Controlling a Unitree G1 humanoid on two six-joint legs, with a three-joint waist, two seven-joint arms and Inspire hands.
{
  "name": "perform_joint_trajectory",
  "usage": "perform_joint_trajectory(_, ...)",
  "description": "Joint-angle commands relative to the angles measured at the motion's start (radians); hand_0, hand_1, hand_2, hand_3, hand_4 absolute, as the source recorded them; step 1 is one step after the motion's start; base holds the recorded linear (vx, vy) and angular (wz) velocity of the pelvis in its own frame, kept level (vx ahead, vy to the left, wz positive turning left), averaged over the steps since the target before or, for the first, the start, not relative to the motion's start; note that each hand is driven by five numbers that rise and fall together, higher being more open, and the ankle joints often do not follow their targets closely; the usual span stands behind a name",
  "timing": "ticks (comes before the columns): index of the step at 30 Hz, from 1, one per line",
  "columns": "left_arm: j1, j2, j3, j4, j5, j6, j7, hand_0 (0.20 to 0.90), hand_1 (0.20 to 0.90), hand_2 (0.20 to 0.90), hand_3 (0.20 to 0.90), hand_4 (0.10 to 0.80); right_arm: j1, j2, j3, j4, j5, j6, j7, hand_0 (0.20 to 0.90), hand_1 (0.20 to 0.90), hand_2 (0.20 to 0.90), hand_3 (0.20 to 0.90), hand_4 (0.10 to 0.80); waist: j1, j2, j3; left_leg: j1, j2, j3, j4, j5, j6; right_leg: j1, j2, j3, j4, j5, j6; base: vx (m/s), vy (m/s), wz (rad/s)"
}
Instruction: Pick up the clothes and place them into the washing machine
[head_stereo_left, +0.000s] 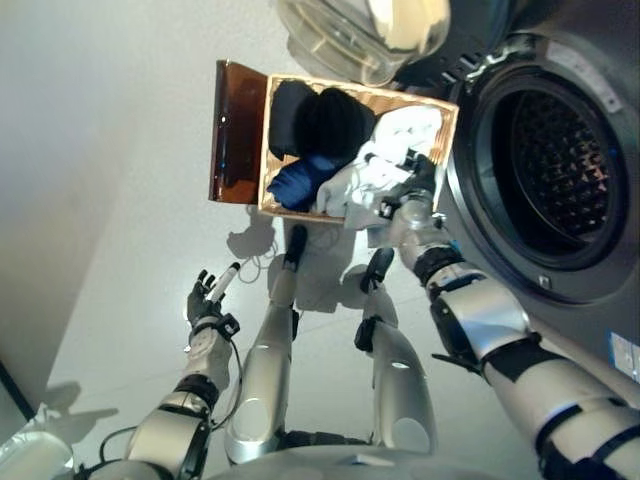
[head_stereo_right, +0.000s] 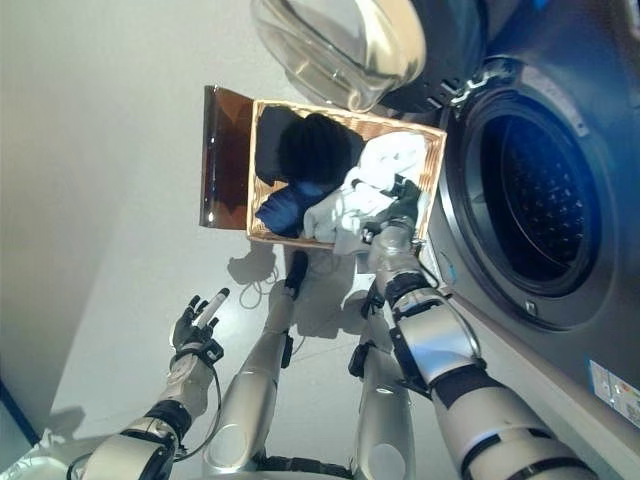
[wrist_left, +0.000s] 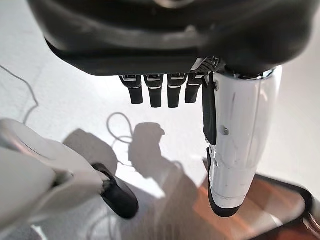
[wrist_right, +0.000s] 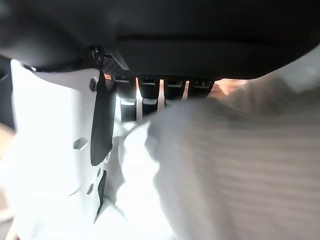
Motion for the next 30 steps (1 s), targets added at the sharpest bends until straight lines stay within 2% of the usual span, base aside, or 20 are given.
perform_joint_trajectory(1, 0.040, 0.043, -0.035, -0.022, -0.021, -0.037, 0.021, 0.900, 0.900, 0.900, 0.900, 0.800, -0.118, 0.023, 0.008, 0.008, 0.000, 0.003, 0.027, 0.900, 0.900, 0.900, 0.900, 0.800, 0.037, 0.017, 0.007, 0.032, -0.020, 0.015, -0.009, -0.057, -0.024, -0.023, -0.145, 0.089, 0.118, -0.040, 0.103, 0.004, 0.040, 0.01)
perform_joint_trajectory(2, 0.040, 0.043, -0.035, -0.022, -0.021, -0.037, 0.021, 0.900, 0.900, 0.900, 0.900, 0.800, -0.118, 0.023, 0.008, 0.008, 0.000, 0.003, 0.027, 0.900, 0.900, 0.900, 0.900, 0.800, 0.037, 0.017, 0.007, 0.032, -0.020, 0.016, -0.009, -0.057, -0.024, -0.024, -0.145, 0.089, 0.118, -0.040, 0.103, 0.004, 0.030, -0.01)
perform_joint_trajectory(3, 0.039, 0.043, -0.029, -0.009, -0.022, -0.034, 0.022, 0.900, 0.900, 0.900, 0.900, 0.800, -0.122, 0.022, 0.002, 0.003, 0.008, -0.003, 0.025, 0.469, 0.469, 0.469, 0.469, 0.492, 0.037, 0.020, 0.007, 0.030, -0.023, 0.014, -0.009, -0.055, -0.022, -0.025, -0.146, 0.088, 0.118, -0.042, 0.103, 0.006, 0.022, -0.03)
perform_joint_trajectory(4, 0.036, 0.043, -0.027, -0.005, -0.021, -0.034, 0.024, 0.900, 0.900, 0.900, 0.900, 0.800, -0.122, 0.020, 0.004, -0.006, 0.013, -0.009, 0.022, 0.200, 0.200, 0.200, 0.200, 0.300, 0.035, 0.020, 0.007, 0.029, -0.023, 0.015, -0.009, -0.055, -0.022, -0.025, -0.145, 0.090, 0.117, -0.043, 0.102, 0.006, 0.021, -0.03)
perform_joint_trajectory(21, 0.021, 0.035, 0.007, 0.058, -0.007, -0.032, 0.039, 0.900, 0.900, 0.900, 0.900, 0.800, -0.053, 0.029, 0.014, -0.089, -0.036, -0.025, 0.008, 0.200, 0.200, 0.200, 0.200, 0.300, 0.004, 0.000, 0.007, 0.085, -0.019, 0.044, -0.009, -0.060, -0.018, 0.011, -0.139, 0.113, 0.098, -0.027, 0.098, -0.011, 0.000, -0.02)
perform_joint_trajectory(26, 0.020, 0.033, 0.035, 0.091, -0.002, -0.031, 0.038, 0.900, 0.900, 0.900, 0.900, 0.800, 0.000, 0.033, 0.003, -0.145, -0.017, -0.053, 0.019, 0.200, 0.200, 0.200, 0.200, 0.300, -0.011, -0.003, 0.007, 0.121, -0.016, 0.065, -0.004, -0.065, -0.019, 0.046, -0.137, 0.119, 0.091, -0.030, 0.096, 0.004, 0.000, -0.09)
perform_joint_trajectory(30, 0.039, 0.032, 0.051, 0.076, 0.000, -0.039, 0.039, 0.900, 0.900, 0.900, 0.900, 0.800, 0.054, 0.035, -0.003, -0.261, 0.030, -0.099, 0.030, 0.200, 0.200, 0.200, 0.200, 0.300, -0.028, -0.006, 0.007, 0.156, -0.014, 0.081, 0.000, -0.075, -0.021, 0.079, -0.137, 0.125, 0.082, -0.030, 0.094, 0.006, -0.003, -0.11)
